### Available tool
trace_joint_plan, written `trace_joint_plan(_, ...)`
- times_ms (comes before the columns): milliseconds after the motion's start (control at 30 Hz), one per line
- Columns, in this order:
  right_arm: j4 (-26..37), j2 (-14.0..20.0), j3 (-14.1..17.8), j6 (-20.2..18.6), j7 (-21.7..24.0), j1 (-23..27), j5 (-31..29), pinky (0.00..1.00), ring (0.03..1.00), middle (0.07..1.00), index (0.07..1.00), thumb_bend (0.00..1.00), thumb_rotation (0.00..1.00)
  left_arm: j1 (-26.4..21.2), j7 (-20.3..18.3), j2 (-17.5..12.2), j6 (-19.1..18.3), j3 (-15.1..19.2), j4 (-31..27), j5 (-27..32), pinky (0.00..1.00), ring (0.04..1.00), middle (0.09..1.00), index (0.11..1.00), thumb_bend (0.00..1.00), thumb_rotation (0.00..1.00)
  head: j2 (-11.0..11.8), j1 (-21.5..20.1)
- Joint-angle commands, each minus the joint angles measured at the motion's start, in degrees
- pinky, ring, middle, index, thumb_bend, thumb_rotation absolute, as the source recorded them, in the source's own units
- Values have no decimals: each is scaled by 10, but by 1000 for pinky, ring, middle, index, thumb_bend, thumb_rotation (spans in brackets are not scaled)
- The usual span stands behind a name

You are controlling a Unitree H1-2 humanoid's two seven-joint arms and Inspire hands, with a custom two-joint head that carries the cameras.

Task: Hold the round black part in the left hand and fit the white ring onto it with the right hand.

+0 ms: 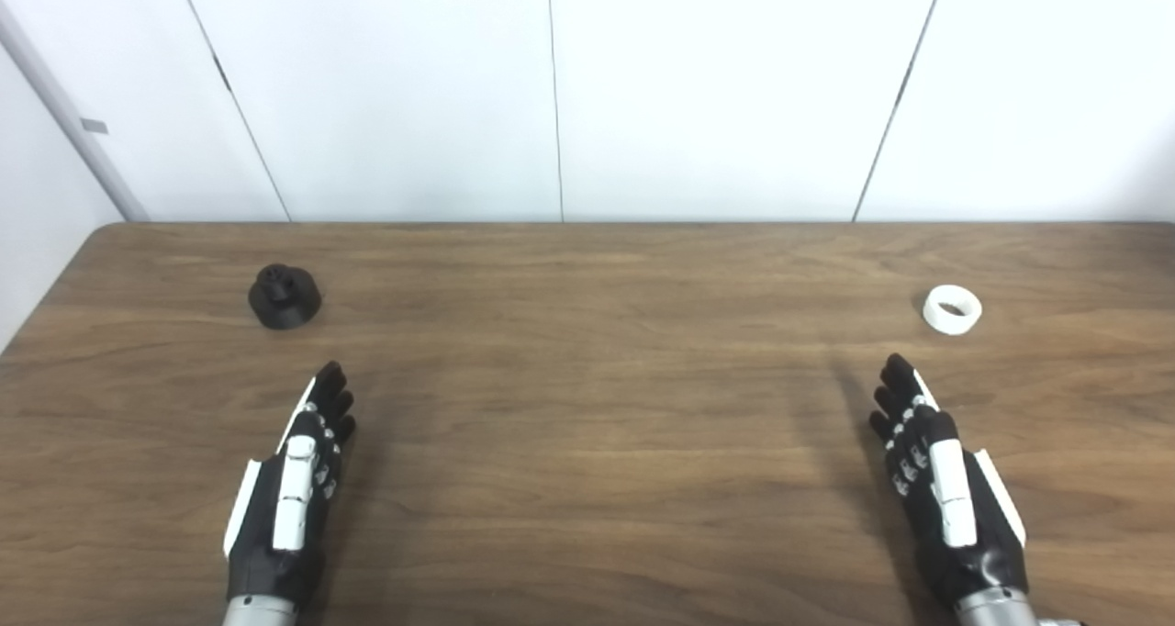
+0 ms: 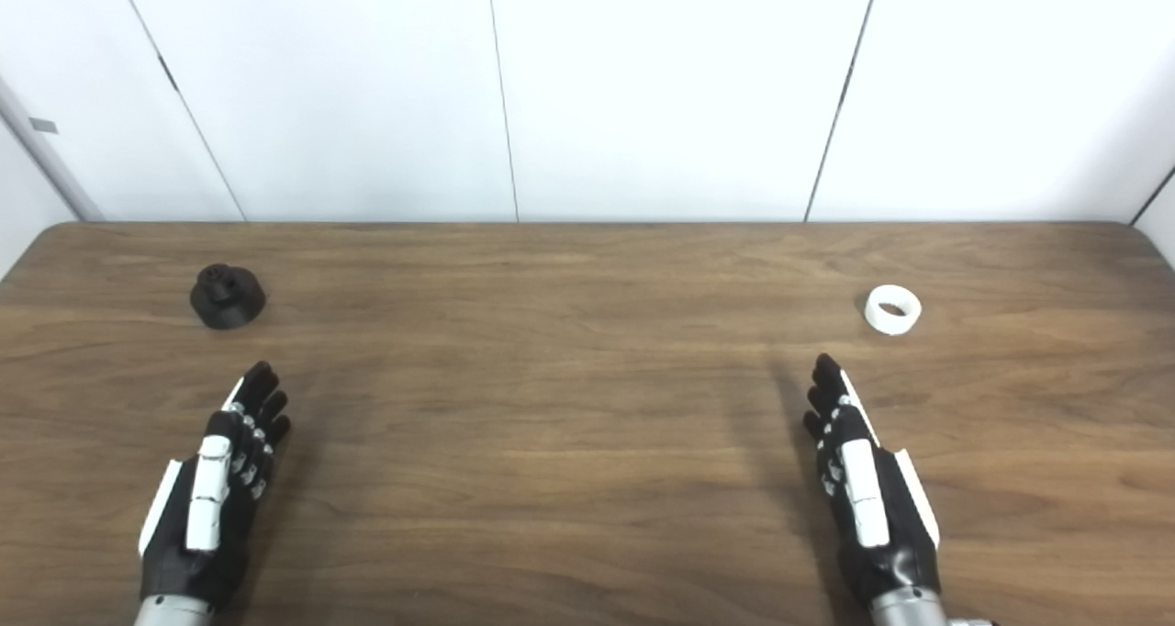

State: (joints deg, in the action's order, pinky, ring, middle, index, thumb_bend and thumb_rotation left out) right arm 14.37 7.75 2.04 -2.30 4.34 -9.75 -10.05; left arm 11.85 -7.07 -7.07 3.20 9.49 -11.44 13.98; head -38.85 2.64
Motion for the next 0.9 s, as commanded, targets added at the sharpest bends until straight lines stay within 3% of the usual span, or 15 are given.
trace_joint_plan(0,12,-17,-2,16,-2,0,3,1000,1000,1000,972,594,957,-1,-3,-7,19,3,-7,3,1000,996,1000,985,500,928,0,1)
trace_joint_plan(267,12,-17,-3,15,-4,0,3,1000,1000,1000,972,590,969,-2,-6,-8,23,4,-5,5,1000,992,997,985,502,917,0,1)
trace_joint_plan(600,0,-13,-5,28,-2,-2,6,1000,1000,999,968,600,971,-1,-7,-6,26,2,0,0,1000,991,996,980,508,920,16,7)
trace_joint_plan(867,-20,-3,-1,48,4,-6,5,1000,1000,1000,974,614,991,1,-9,2,44,-7,16,-6,1000,1000,1000,979,498,927,58,51)
